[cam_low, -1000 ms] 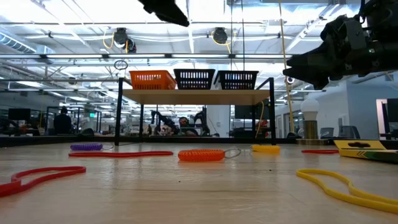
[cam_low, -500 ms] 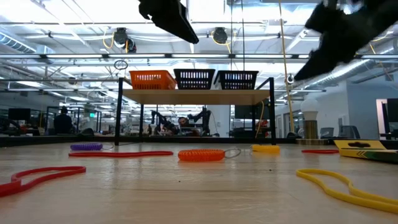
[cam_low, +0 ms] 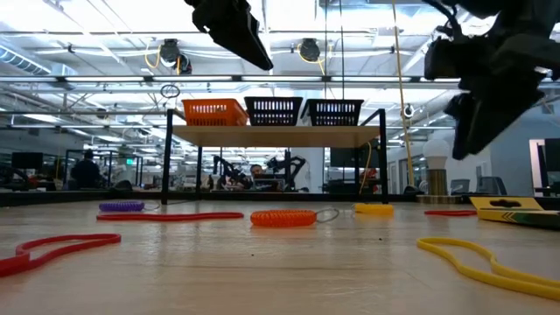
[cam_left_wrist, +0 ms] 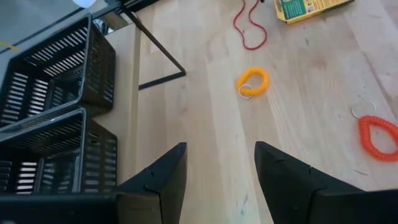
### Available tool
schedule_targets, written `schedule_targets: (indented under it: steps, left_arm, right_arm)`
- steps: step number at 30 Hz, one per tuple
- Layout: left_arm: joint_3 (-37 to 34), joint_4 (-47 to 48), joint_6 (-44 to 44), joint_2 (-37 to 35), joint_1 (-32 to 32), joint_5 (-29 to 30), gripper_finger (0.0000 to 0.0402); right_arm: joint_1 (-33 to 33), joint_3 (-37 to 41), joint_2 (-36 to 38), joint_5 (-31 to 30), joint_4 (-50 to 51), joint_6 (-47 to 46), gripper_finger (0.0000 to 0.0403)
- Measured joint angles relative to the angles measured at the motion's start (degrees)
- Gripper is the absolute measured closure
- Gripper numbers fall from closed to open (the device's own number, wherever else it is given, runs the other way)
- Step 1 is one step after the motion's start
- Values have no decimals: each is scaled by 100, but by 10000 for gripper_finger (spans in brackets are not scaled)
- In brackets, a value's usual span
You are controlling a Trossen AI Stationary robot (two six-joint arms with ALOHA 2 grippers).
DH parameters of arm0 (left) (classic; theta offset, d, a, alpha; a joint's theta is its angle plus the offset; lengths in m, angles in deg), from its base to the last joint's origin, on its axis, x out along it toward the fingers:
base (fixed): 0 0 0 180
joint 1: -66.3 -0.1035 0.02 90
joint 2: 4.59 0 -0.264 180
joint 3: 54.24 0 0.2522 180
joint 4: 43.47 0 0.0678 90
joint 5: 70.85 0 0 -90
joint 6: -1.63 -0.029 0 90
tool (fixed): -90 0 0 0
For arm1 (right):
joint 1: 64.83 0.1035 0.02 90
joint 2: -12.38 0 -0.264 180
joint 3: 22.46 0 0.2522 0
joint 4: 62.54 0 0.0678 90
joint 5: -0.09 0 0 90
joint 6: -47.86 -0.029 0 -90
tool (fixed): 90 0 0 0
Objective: Pick & Place Office Desk Supplies
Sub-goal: Put the crayon box into the orange basket on the shelf
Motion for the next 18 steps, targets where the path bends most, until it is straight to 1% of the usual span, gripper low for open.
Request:
schedule_targets:
  steps: [6,12,16,18]
  left_arm:
    - [0,5,12,0,0,-87,217]
    - [0,61,14,-2,0,-87,217]
    - [2,146,47,-2,0,-87,217]
    - [0,165,47,-2,0,-87,217]
  right_arm:
    - [-2,0,-347,98,53,-60,211]
    - [-2,-7,-467,503,87,-294,211]
    - [-9,-7,-492,473,143,-295,211]
    - [-17,-7,-492,355,215,-334,211]
